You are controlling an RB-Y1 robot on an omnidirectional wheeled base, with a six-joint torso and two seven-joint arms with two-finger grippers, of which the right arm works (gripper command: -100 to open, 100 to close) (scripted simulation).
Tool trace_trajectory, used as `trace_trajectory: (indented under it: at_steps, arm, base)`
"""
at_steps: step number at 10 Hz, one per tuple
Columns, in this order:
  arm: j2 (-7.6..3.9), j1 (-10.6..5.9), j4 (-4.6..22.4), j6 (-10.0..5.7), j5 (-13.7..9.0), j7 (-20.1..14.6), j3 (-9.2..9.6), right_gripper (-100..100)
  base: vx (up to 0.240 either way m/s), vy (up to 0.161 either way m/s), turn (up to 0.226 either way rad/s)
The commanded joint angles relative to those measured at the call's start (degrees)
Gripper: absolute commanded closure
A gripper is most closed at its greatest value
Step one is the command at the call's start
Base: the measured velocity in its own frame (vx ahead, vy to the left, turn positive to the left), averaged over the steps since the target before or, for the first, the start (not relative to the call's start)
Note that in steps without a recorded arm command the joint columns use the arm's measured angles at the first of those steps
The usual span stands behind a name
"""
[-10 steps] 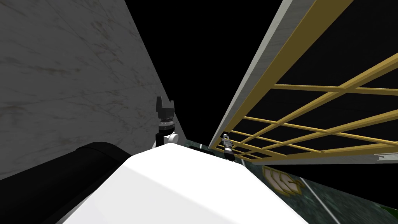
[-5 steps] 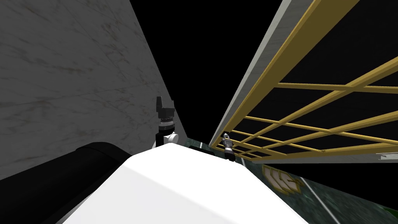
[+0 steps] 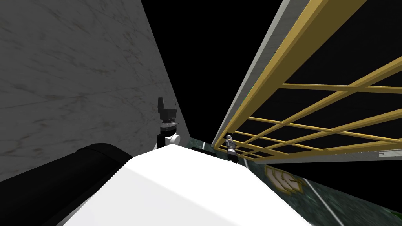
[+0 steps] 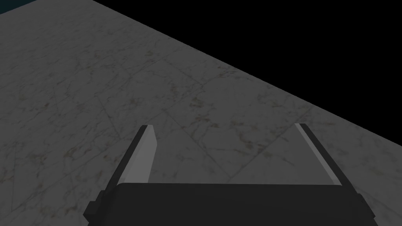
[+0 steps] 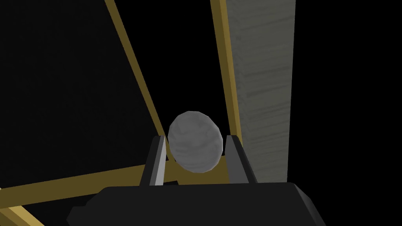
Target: Pull the door open
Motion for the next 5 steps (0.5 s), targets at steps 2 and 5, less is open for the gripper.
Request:
trace_trajectory:
  at_steps: [2, 5]
  arm:
    - [-0.56, 0.24, -0.33, -0.09, -1.23, -3.02, -0.01, 100]
    - [-1.38, -0.03, 0.11, -0.12, -3.42, -7.81, 0.49, 100]
  base:
    - [-0.077, -0.002, 0.028]
    - [-0.075, -0.007, 0.051]
